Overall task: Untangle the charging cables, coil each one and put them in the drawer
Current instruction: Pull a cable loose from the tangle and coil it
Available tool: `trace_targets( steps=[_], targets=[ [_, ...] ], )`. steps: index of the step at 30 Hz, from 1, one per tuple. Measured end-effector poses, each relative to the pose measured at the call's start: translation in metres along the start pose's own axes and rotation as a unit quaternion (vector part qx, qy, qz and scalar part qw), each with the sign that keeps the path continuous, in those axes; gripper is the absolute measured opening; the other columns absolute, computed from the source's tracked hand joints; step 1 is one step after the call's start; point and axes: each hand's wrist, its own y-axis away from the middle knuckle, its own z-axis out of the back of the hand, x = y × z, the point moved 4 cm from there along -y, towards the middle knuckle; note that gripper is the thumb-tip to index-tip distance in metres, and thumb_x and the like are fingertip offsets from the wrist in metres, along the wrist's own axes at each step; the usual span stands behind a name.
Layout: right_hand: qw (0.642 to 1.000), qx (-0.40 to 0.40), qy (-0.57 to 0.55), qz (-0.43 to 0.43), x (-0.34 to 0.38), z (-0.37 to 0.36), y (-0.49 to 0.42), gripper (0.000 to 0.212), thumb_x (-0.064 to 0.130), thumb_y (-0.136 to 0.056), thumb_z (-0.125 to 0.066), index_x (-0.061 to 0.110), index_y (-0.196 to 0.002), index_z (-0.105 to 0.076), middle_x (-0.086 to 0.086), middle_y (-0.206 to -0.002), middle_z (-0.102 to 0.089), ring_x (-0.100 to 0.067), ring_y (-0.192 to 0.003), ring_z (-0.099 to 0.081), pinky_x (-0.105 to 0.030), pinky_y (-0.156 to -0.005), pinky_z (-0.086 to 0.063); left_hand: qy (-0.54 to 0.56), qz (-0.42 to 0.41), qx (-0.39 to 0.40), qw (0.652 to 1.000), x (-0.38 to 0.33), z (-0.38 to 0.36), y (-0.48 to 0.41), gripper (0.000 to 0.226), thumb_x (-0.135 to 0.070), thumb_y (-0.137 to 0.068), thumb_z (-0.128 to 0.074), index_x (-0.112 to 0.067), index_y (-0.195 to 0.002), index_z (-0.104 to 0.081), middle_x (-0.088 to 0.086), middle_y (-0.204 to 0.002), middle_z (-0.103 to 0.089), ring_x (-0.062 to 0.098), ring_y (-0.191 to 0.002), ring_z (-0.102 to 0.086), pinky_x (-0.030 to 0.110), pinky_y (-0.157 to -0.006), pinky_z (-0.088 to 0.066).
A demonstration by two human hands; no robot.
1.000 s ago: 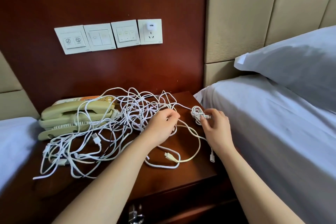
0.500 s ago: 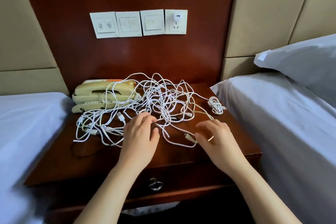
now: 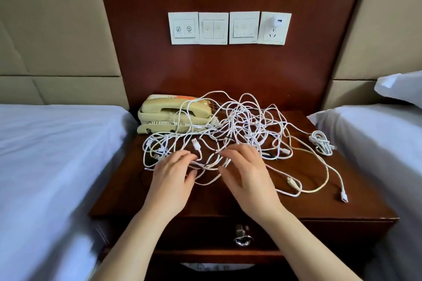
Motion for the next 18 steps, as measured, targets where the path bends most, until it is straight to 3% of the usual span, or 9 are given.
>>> trace_targets(
  steps=[4,7,12,15,18],
  targets=[
    [0.998,0.064,0.011,0.008,0.003,-0.031,-0.008,0.031,0.029,-0.087,-0.057,0.014,-0.114,-0.063,0.002,-0.108,-0.061,-0.016,-0.101,-0.056,-0.025,-0.089,-0.040,0.021,-0.046,-0.057,0.997,0.006,0.008,-0.004,0.006,-0.013,-0.085,-0.066,-0.018,-0.087,-0.065,-0.011,-0.086,-0.063,0.017,-0.083,-0.061,0.035,-0.083,-0.044],
    [0.996,0.081,0.033,0.008,0.000,-0.045,-0.014,0.029,0.032,-0.087,-0.055,0.017,-0.109,-0.065,0.004,-0.102,-0.064,-0.016,-0.096,-0.058,-0.027,-0.090,-0.036,0.057,-0.061,-0.088,0.993,0.003,0.017,-0.007,0.014,-0.013,-0.088,-0.061,-0.020,-0.077,-0.058,-0.015,-0.066,-0.052,0.005,-0.062,-0.048,0.032,-0.075,-0.041],
    [0.995,-0.021,0.093,0.043,0.005,-0.039,-0.037,0.023,0.033,-0.089,-0.043,0.019,-0.082,-0.060,0.008,-0.077,-0.061,-0.011,-0.079,-0.051,-0.036,-0.093,-0.034,0.139,-0.053,-0.137,0.979,-0.004,0.029,-0.011,0.015,-0.016,-0.091,-0.057,-0.017,-0.076,-0.056,-0.004,-0.062,-0.059,0.014,-0.059,-0.054,0.022,-0.064,-0.038],
    [0.979,-0.110,0.161,0.066,0.009,-0.022,-0.051,0.023,0.027,-0.091,-0.044,0.016,-0.079,-0.061,0.005,-0.075,-0.062,-0.018,-0.084,-0.053,-0.039,-0.103,-0.027,0.229,-0.029,-0.167,0.959,-0.011,0.041,-0.013,0.014,-0.016,-0.090,-0.058,-0.017,-0.077,-0.055,-0.007,-0.065,-0.064,0.003,-0.069,-0.062,0.009,-0.059,-0.042],
    [0.968,-0.168,0.173,0.066,0.009,-0.001,-0.058,0.021,0.022,-0.094,-0.046,0.013,-0.082,-0.061,0.004,-0.074,-0.063,-0.021,-0.083,-0.057,-0.040,-0.105,-0.025,0.240,-0.039,-0.170,0.955,-0.022,0.044,-0.017,0.015,-0.022,-0.091,-0.056,-0.020,-0.077,-0.052,-0.007,-0.063,-0.060,0.008,-0.063,-0.058,0.015,-0.055,-0.041]
  ],
)
